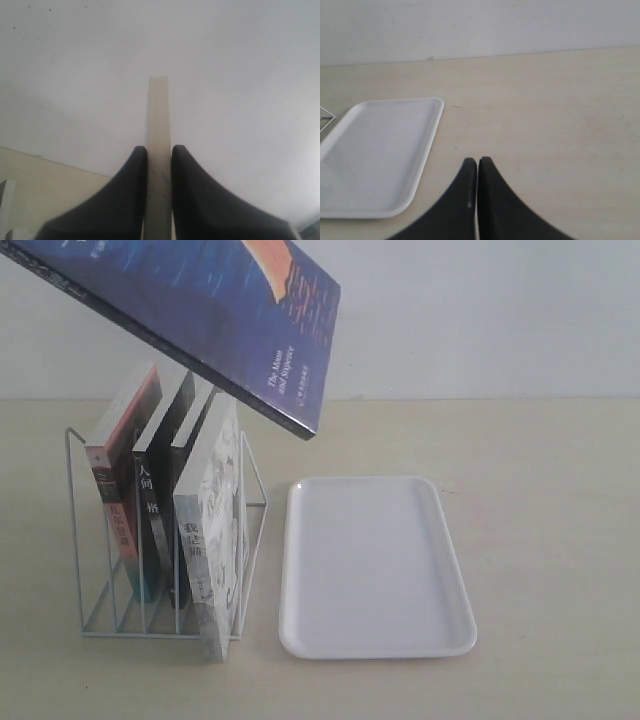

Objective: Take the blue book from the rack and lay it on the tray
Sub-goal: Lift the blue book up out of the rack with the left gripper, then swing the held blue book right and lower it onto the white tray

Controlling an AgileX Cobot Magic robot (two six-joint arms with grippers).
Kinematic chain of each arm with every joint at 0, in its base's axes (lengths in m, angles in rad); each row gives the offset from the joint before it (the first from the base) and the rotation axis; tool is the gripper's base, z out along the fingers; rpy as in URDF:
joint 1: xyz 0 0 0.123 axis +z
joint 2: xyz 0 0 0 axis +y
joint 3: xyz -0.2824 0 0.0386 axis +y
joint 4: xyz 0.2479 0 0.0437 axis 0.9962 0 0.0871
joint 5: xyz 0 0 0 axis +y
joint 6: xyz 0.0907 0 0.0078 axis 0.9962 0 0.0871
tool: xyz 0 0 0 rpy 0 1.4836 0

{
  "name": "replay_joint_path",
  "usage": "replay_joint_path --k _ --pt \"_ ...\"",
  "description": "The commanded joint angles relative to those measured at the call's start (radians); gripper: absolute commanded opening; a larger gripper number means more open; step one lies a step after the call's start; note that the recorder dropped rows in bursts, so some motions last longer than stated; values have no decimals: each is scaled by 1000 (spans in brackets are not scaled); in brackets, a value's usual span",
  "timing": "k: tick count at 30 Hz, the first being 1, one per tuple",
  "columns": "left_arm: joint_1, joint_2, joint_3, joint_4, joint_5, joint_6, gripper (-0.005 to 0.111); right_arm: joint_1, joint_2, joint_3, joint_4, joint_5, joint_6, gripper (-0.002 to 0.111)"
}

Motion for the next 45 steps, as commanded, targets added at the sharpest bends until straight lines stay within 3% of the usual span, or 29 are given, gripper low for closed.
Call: replay_joint_path --k 1,7,16,20,23,25,28,30,38,45 --pt "-43 30 -2 -3 -91 -3 5 -3 -5 -1 -4 -6 0 0" --pt "-96 115 -2 5 -105 -3 5 -3 -5 -1 -4 -6 0 0" --pt "-179 254 -10 167 -114 -15 5 -3 -5 -1 -4 -8 0 0" --pt "-195 279 -10 302 -135 -132 5 -3 -5 -1 -4 -8 0 0" --pt "-195 288 -15 561 -180 -344 5 -3 -5 -1 -4 -8 0 0" --pt "-193 311 -27 827 -282 -574 5 -3 -5 -1 -4 -8 0 0" --pt "-189 378 -84 1244 -321 -908 5 -3 -5 -1 -4 -8 0 0" --pt "-164 415 -108 1367 -392 -971 5 -3 -5 -1 -4 -8 0 0" --pt "-27 545 -224 1404 -701 -939 5 -3 -5 -1 -4 -8 0 0" --pt "20 641 -345 1404 -898 -911 5 -3 -5 -1 -4 -8 0 0"
